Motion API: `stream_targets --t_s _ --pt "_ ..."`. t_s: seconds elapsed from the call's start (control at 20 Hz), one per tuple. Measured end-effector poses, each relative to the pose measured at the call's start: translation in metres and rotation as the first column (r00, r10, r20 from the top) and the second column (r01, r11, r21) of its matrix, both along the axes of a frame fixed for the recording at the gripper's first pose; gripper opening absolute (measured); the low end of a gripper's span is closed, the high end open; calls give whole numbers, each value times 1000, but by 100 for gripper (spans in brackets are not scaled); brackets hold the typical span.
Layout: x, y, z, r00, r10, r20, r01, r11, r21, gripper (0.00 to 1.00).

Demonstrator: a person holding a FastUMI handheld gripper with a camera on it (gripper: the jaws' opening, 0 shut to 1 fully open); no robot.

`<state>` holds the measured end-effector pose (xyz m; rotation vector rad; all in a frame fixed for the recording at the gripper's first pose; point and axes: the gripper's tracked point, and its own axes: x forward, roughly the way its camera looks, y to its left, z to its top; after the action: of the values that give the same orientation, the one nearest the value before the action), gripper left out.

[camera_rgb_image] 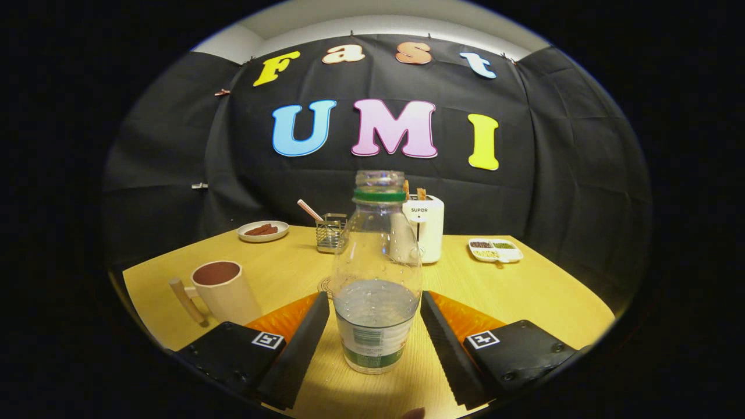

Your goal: Take the bottle from table, then pour the juice into the cup, finally place the bottle on the coaster

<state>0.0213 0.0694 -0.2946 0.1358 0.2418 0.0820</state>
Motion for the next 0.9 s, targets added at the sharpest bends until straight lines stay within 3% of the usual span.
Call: stream_targets --t_s 0.3,0.35,0.45,0.75,0.9 --pt "7 1 -13 1000 -18 -15 18 1000 1 98" --pt "10 1 -12 1000 -14 -17 14 1000 1 89" --pt "12 1 -15 1000 -6 -28 5 1000 -12 80" --pt "11 -5 16 1000 15 -2 -15 991 -134 79" --pt "16 -12 30 1000 16 -3 -16 969 -246 78"
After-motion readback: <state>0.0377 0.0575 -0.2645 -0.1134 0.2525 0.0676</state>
